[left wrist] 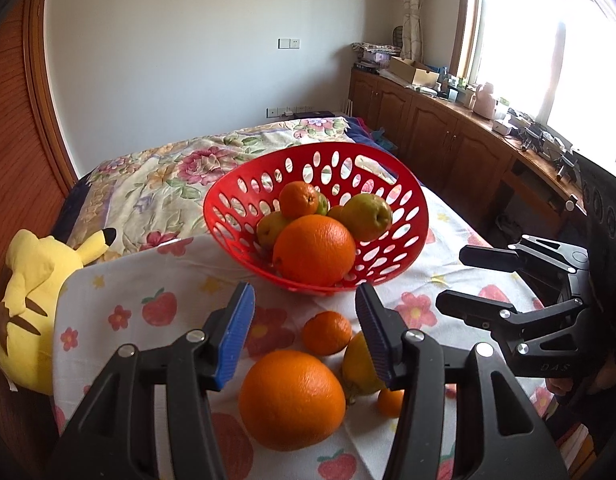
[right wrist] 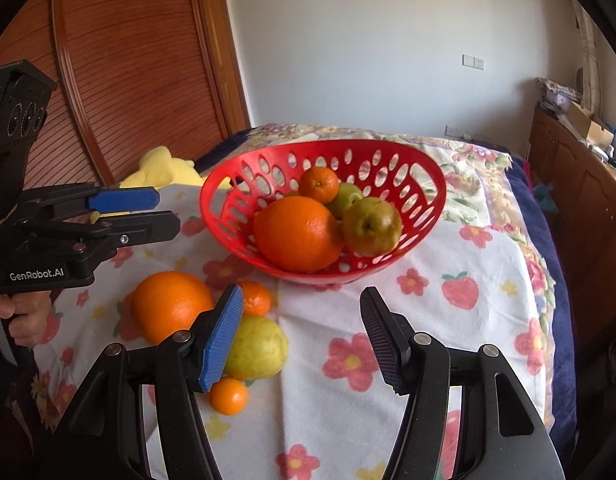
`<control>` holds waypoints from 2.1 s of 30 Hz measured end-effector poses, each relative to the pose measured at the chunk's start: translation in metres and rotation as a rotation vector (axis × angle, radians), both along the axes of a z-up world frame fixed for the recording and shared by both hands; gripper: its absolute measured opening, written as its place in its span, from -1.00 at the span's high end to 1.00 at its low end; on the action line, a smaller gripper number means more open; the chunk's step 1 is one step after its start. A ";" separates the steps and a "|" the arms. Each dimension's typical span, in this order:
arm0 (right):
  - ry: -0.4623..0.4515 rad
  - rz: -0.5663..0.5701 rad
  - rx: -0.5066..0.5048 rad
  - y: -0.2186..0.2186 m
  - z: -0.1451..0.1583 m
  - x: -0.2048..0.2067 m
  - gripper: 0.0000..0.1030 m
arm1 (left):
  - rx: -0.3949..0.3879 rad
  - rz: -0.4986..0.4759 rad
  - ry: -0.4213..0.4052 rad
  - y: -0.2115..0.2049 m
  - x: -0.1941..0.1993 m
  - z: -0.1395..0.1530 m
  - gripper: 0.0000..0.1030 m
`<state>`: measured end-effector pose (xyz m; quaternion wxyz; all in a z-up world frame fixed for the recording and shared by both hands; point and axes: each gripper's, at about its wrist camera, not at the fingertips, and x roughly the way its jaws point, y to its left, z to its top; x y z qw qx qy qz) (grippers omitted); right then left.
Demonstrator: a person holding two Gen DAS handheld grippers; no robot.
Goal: Organize fruits
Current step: 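Move the right tool to a small orange while the left tool approaches the large orange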
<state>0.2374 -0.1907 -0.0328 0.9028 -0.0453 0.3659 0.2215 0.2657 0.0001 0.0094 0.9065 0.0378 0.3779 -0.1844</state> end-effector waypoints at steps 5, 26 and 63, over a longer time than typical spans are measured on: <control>0.021 0.009 -0.001 0.005 -0.010 -0.009 -0.21 | 0.006 0.008 0.011 0.006 -0.011 -0.005 -0.02; 0.139 0.028 0.010 0.016 -0.055 -0.039 -0.21 | -0.002 0.033 0.081 0.027 -0.034 -0.037 -0.03; 0.146 0.062 -0.024 0.019 -0.080 -0.054 0.34 | 0.067 0.041 0.111 0.009 -0.023 -0.063 -0.35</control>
